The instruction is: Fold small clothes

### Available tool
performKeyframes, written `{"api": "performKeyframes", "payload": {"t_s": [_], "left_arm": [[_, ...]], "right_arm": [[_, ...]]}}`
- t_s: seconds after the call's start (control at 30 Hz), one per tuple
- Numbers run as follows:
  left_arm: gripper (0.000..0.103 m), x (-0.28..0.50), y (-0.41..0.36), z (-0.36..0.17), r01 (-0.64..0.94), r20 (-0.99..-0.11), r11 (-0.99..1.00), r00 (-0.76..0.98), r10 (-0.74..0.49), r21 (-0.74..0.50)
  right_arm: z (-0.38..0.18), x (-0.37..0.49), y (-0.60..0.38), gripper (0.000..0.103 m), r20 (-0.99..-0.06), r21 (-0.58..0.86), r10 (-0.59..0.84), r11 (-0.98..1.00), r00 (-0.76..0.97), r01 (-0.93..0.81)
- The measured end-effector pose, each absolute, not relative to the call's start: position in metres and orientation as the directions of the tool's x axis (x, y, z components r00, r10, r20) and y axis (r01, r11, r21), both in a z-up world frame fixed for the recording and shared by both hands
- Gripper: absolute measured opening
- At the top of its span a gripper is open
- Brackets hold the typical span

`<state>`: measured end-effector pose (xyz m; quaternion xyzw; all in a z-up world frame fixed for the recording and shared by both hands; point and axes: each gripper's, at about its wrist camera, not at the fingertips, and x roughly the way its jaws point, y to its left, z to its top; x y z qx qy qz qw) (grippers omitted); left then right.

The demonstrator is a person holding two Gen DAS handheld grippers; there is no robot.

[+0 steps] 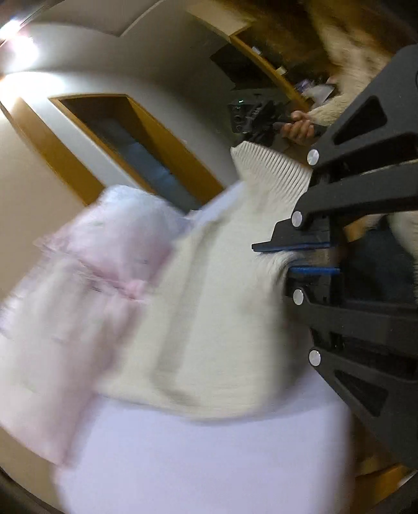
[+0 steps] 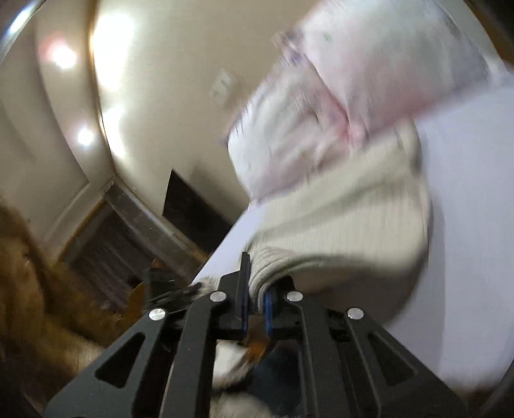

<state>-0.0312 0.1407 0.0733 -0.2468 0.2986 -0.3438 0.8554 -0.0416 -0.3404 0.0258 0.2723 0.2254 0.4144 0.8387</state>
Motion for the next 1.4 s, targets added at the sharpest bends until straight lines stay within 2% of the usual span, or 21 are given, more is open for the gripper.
{"api": "performKeyframes", "payload": {"t_s": [0.1,0.2,0.3,0.37,0.47,0.5,0.53,0.57,0.6,0.63,0.67,0.7,0.8,0.87,0.97,1.03,1.1,1.17,1.2,1.27,1.4], "left_arm": [[0.007,0.039,0.147,0.103,0.347,-0.317,0.708,0.713,-0.625,-0.616],[0.007,0.119,0.139,0.103,0.214,-0.386,0.774,0.769,-0.51,-0.595],[0.007,0.18,0.125,0.087,0.128,-0.487,0.816,0.747,-0.453,-0.563],[0.007,0.209,0.115,0.07,0.075,-0.557,0.831,0.709,-0.433,-0.551],[0.007,0.229,0.117,0.054,0.02,-0.603,0.833,0.68,-0.417,-0.553],[0.007,0.23,0.121,0.051,0.006,-0.604,0.817,0.67,-0.431,-0.576],[0.01,0.228,0.129,0.047,0.004,-0.594,0.795,0.662,-0.457,-0.607],[0.015,0.224,0.136,0.046,-0.002,-0.584,0.772,0.655,-0.479,-0.635],[0.036,0.219,0.144,0.046,-0.008,-0.57,0.745,0.649,-0.503,-0.667],[0.066,0.212,0.153,0.047,-0.018,-0.559,0.732,0.658,-0.505,-0.681],[0.076,0.202,0.161,0.052,-0.023,-0.544,0.731,0.685,-0.485,-0.682],[0.081,0.194,0.166,0.055,-0.027,-0.537,0.738,0.704,-0.465,-0.675],[0.081,0.17,0.179,0.057,-0.044,-0.562,0.769,0.708,-0.426,-0.638],[0.08,0.166,0.181,0.05,-0.059,-0.602,0.784,0.677,-0.423,-0.618],[0.071,0.166,0.175,0.03,-0.078,-0.663,0.8,0.61,-0.434,-0.595],[0.064,0.166,0.166,0.017,-0.077,-0.672,0.785,0.572,-0.47,-0.615],[0.062,0.162,0.155,0.015,-0.067,-0.669,0.809,0.605,-0.433,-0.584],[0.031,0.163,0.147,0.01,-0.074,-0.673,0.797,0.586,-0.451,-0.599],[0.021,0.164,0.146,0.004,-0.086,-0.652,0.754,0.57,-0.499,-0.651],[0.018,0.162,0.143,0.009,-0.091,-0.607,0.705,0.592,-0.53,-0.704],[0.017,0.166,0.102,0.055,0.062,-0.456,0.614,0.613,-0.645,-0.787]], "right_arm": [[0.06,0.017,-0.336,0.007,-0.128,0.591,0.737,0.594,0.663,-0.546],[0.061,0.083,-0.341,0.007,-0.146,0.609,0.651,0.653,0.745,-0.451],[0.05,0.153,-0.332,0.007,-0.256,0.643,0.575,0.701,0.777,-0.307],[0.033,0.195,-0.32,0.007,-0.391,0.608,0.498,0.771,0.774,-0.189],[0.01,0.223,-0.317,0.011,-0.521,0.559,0.387,0.828,0.761,-0.038],[0.004,0.227,-0.32,0.026,-0.545,0.558,0.355,0.83,0.759,0.013],[0.0,0.228,-0.325,0.06,-0.556,0.572,0.332,0.818,0.762,0.061],[-0.002,0.223,-0.331,0.078,-0.546,0.579,0.298,0.81,0.783,0.095],[0.0,0.215,-0.336,0.101,-0.526,0.575,0.248,0.809,0.813,0.125],[0.004,0.202,-0.342,0.101,-0.485,0.567,0.171,0.808,0.858,0.16],[0.006,0.193,-0.346,0.101,-0.441,0.579,0.157,0.802,0.884,0.147],[0.008,0.185,-0.352,0.101,-0.382,0.611,0.194,0.786,0.904,0.089],[0.008,0.177,-0.361,0.101,-0.317,0.669,0.267,0.743,0.91,0.015],[0.003,0.174,-0.37,0.101,-0.315,0.695,0.303,0.719,0.9,0.001],[-0.004,0.186,-0.369,0.101,-0.338,0.724,0.352,0.689,0.873,0.003],[-0.006,0.19,-0.37,0.101,-0.347,0.735,0.381,0.678,0.857,-0.004],[-0.007,0.192,-0.366,0.101,-0.345,0.743,0.404,0.669,0.847,-0.016],[-0.01,0.191,-0.366,0.101,-0.337,0.753,0.431,0.657,0.837,-0.035],[-0.01,0.191,-0.366,0.101,-0.33,0.759,0.445,0.649,0.833,-0.046],[-0.008,0.189,-0.367,0.101,-0.307,0.773,0.473,0.63,0.826,-0.073],[0.0,0.182,-0.374,0.101,-0.242,0.793,0.501,0.595,0.831,-0.128]]}}
